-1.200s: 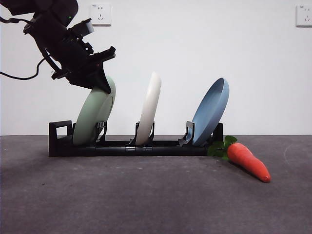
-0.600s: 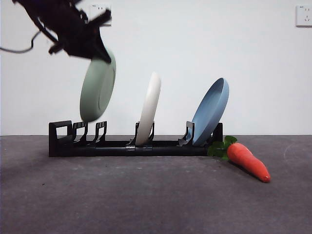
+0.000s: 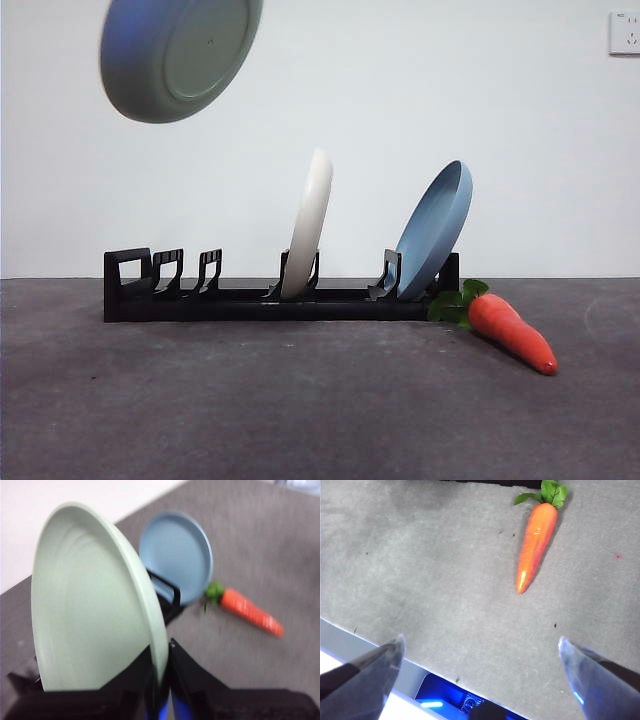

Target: Take the green plate from the plate rack,put the plate on the table,take the carrot from the table,put the carrot in the plate

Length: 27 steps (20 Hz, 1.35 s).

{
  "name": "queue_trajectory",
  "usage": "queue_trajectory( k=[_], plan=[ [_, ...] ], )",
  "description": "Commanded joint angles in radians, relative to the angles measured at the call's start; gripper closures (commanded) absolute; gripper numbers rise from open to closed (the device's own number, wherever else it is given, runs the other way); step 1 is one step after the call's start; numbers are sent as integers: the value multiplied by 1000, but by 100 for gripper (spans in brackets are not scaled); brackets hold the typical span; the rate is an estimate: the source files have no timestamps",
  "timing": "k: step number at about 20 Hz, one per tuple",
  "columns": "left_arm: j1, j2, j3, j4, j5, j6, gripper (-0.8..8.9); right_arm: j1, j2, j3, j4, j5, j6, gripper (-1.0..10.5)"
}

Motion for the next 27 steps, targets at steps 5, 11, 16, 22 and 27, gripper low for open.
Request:
queue_trajectory(
  k=[5,11,16,22,27],
  plan=[
    [-315,48,-167,-20,-322,105,818,-2,0,2,11,2,2,289],
    [-419,92,-510,279,-414,150,819,-2,0,2,23,1,3,289],
    [-431,288,-571,427,-438,252,819,-2,0,2,24,-2,3,289],
    [-444,447,-571,500,-443,268,819,-2,0,2,26,-2,3,289],
    [-444,456,-571,467,-404,195,556,-2,0,2,27,-2,3,289]
  ],
)
